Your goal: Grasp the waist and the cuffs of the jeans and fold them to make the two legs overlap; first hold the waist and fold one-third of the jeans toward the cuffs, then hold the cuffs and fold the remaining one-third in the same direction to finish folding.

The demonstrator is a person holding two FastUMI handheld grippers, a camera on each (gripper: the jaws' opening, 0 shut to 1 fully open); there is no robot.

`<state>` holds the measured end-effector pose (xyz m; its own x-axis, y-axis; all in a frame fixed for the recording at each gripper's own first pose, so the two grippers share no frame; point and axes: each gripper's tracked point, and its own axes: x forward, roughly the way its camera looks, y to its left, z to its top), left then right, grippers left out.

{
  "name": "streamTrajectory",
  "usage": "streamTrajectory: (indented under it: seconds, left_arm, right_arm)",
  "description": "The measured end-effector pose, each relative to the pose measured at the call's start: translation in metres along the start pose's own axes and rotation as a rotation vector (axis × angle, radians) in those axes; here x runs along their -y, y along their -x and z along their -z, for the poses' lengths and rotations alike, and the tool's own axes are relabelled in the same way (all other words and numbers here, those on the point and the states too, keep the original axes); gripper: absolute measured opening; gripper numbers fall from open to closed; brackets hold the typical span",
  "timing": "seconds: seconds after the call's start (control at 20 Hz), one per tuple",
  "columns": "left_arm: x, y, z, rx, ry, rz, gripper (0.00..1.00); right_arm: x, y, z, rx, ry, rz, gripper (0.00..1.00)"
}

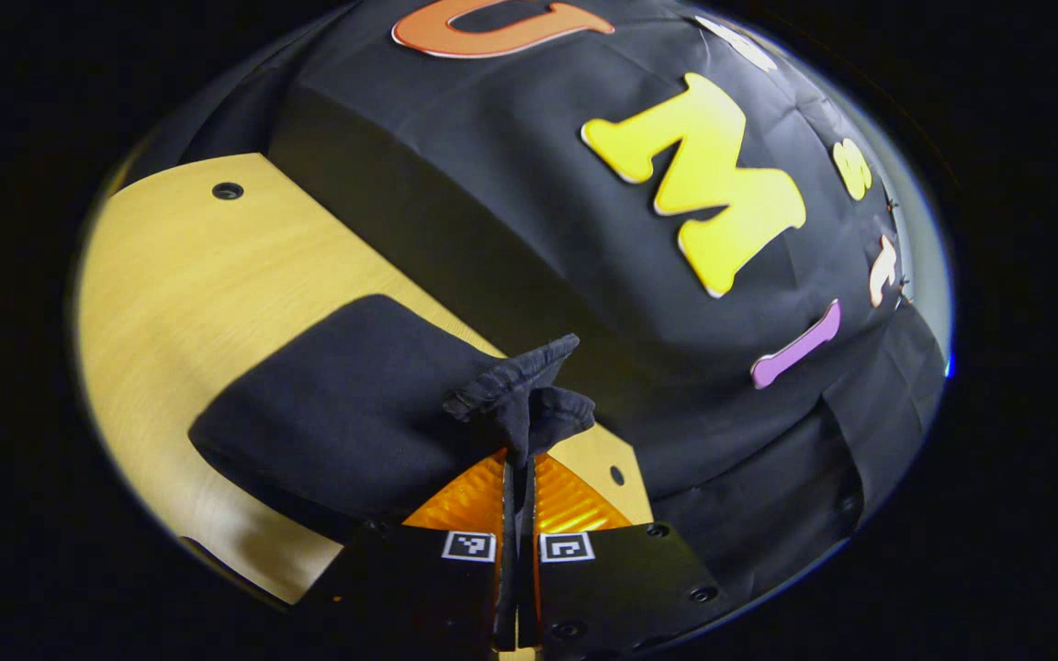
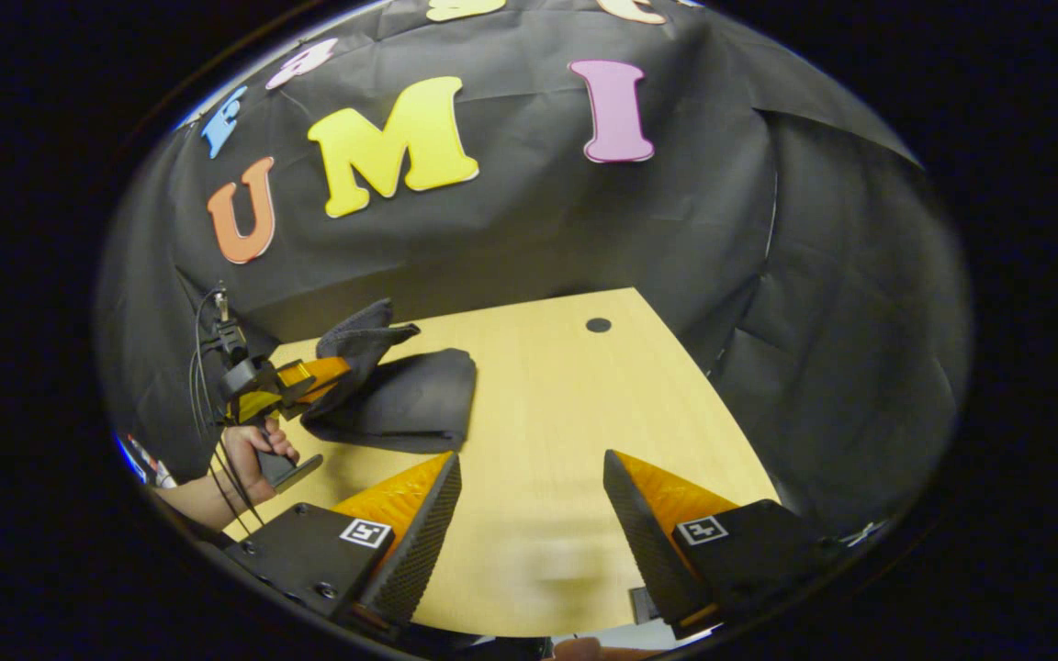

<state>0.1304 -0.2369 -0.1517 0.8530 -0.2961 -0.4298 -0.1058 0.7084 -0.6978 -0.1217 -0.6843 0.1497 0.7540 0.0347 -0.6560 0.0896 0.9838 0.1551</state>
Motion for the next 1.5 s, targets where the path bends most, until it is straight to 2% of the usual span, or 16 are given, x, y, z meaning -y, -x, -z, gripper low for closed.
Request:
streamTrajectory:
  seconds: [0.15,0.2,0.3,0.4,0.5,0.55,0.75,0.9,1.0,1.05,1.15,1.2,1.45,1.5]
  left_arm:
    - [-0.017,-0.011,0.026,-0.054,0.01,-0.055,0.09]
    - [-0.018,-0.015,0.03,-0.051,0.012,-0.069,0.15]
    - [-0.017,-0.017,0.038,-0.064,0.007,-0.066,0.18]
    - [-0.005,-0.014,0.047,-0.095,-0.022,-0.043,0.59]
    - [-0.002,-0.021,0.058,-0.106,-0.089,-0.063,1.0]
    - [0.003,-0.019,0.062,-0.121,-0.101,-0.052,0.99]
    - [0.024,-0.004,0.082,-0.182,-0.115,-0.026,0.99]
    - [0.043,0.021,0.063,-0.154,-0.184,-0.008,0.99]
    - [0.056,0.047,0.026,-0.082,-0.261,-0.009,0.99]
    - [0.065,0.061,0.006,-0.044,-0.292,-0.007,0.99]
    - [0.078,0.092,-0.035,0.045,-0.357,-0.017,0.99]
    - [0.084,0.108,-0.057,0.095,-0.395,-0.025,0.98]
    - [0.102,0.2,-0.155,0.359,-0.538,-0.126,0.98]
    - [0.104,0.21,-0.166,0.408,-0.573,-0.146,0.98]
  right_arm:
    - [0.01,-0.003,0.004,-0.019,0.001,0.014,0.93]
    - [0.012,-0.004,0.004,-0.02,0.001,0.015,0.96]
    - [0.012,-0.007,0.005,-0.025,-0.001,0.01,0.96]
    - [0.011,-0.01,0.005,-0.028,-0.007,0.0,0.97]
    - [0.008,-0.012,0.001,-0.022,-0.012,-0.01,0.97]
    - [0.006,-0.012,-0.001,-0.017,-0.011,-0.016,0.94]
    - [-0.002,-0.01,-0.009,0.011,0.005,-0.03,0.96]
    - [-0.02,-0.009,-0.031,0.079,0.043,-0.045,0.93]
    - [-0.043,-0.006,-0.051,0.14,0.071,-0.072,0.93]
    - [-0.055,-0.005,-0.061,0.17,0.09,-0.086,0.96]
    - [-0.084,-0.001,-0.081,0.23,0.121,-0.121,0.93]
    - [-0.099,0.002,-0.092,0.262,0.136,-0.137,0.96]
    - [-0.159,0.028,-0.144,0.448,0.215,-0.175,0.96]
    - [-0.167,0.034,-0.152,0.487,0.229,-0.171,0.93]
